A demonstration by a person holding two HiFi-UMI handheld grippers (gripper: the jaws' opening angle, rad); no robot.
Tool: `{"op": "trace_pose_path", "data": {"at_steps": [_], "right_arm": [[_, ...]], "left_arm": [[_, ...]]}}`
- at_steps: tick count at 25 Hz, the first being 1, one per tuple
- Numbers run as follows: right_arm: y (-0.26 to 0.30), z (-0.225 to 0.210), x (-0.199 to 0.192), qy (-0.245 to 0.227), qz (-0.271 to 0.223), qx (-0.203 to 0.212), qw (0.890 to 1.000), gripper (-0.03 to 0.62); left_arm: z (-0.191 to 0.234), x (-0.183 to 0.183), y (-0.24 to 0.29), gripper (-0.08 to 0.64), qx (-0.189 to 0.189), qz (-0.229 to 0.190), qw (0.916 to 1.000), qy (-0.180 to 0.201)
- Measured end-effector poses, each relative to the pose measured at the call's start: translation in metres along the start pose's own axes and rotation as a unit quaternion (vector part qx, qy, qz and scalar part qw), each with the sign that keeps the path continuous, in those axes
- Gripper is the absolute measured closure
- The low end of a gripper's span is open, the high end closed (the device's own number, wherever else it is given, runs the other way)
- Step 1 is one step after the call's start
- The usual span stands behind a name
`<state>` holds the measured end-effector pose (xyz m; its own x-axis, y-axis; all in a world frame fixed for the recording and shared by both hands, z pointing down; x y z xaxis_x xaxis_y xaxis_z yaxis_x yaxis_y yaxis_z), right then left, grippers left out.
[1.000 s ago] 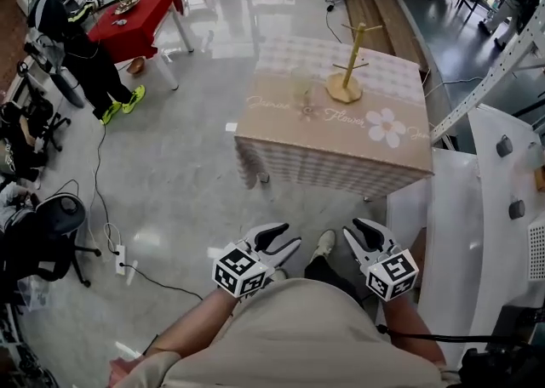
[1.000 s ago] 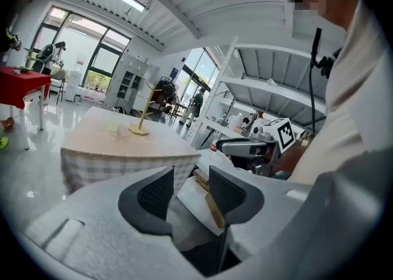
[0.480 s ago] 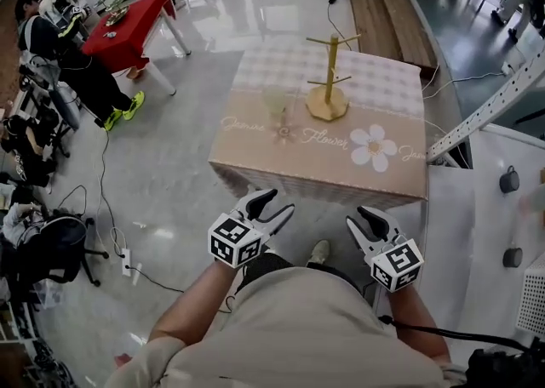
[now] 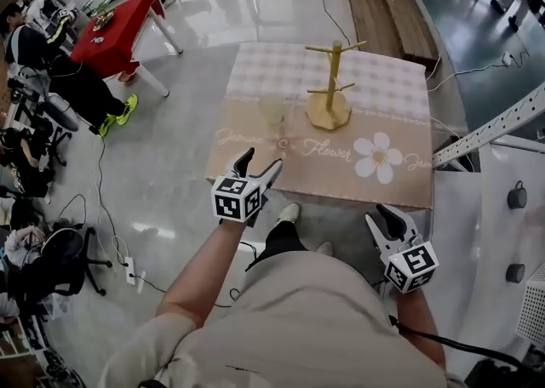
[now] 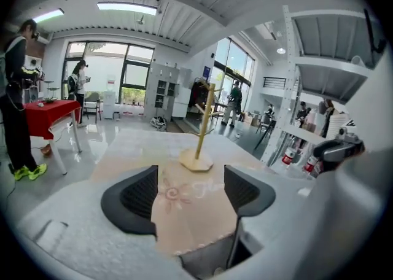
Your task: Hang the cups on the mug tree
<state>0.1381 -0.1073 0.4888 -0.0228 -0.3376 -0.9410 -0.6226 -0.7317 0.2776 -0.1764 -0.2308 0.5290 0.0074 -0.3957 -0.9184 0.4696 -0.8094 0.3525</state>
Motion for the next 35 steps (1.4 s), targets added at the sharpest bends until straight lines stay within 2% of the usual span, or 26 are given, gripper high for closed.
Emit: {"op": "trace_pose_path", "data": {"at_steps": [2,8,13,17,22,24,26,28,30,33,35], "right_arm": [[0.004,-0.005,0.008,0.006,-0.010,-0.028,1.000,0.456],[0.015,-0.013,0.026,0.028,-0.019,-0.107,0.994,0.456],[0.018,-0.013,0.028,0.046,-0.011,-0.158,0.986,0.457],[0.016,-0.007,0.027,0.062,0.003,-0.194,0.979,0.457],[0.017,-0.006,0.028,0.068,0.016,-0.215,0.974,0.457],[0.017,-0.007,0.027,0.069,0.021,-0.218,0.973,0.457],[0.017,-0.009,0.027,0.069,0.025,-0.220,0.973,0.457],[0.016,-0.012,0.027,0.068,0.026,-0.219,0.973,0.457],[0.016,-0.015,0.028,0.068,0.026,-0.217,0.973,0.457],[0.014,-0.019,0.026,0.072,0.023,-0.210,0.975,0.457],[0.013,-0.023,0.024,0.073,0.020,-0.203,0.976,0.457]], "left_arm": [[0.026,-0.001,0.026,0.224,0.017,0.013,0.9998,-0.003],[0.082,-0.011,0.106,0.183,0.033,0.046,0.9983,0.011],[0.106,-0.028,0.157,0.141,0.038,0.066,0.9966,0.034],[0.114,-0.044,0.187,0.140,0.028,0.089,0.9948,0.041],[0.124,-0.057,0.204,0.141,0.045,0.135,0.9859,0.089],[0.128,-0.059,0.208,0.142,0.053,0.138,0.9835,0.104],[0.128,-0.057,0.210,0.156,0.047,0.131,0.9838,0.114],[0.127,-0.054,0.212,0.215,0.034,0.128,0.9840,0.119],[0.127,-0.050,0.212,0.218,0.026,0.128,0.9828,0.131],[0.124,-0.038,0.207,0.218,0.015,0.127,0.9775,0.168],[0.120,-0.028,0.202,0.219,0.006,0.130,0.9709,0.201]]}}
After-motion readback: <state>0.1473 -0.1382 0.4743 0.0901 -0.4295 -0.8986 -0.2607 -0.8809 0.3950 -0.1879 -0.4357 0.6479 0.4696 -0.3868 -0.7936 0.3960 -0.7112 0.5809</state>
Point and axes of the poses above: the fingertips, and each gripper's own axes: y forward along the fingers, z to its left, x out of its top, the point moved 6 cm from there along -y, backward along the fingers, and after that the axes turned 7 degrees about -z, right-handed, at the moved point
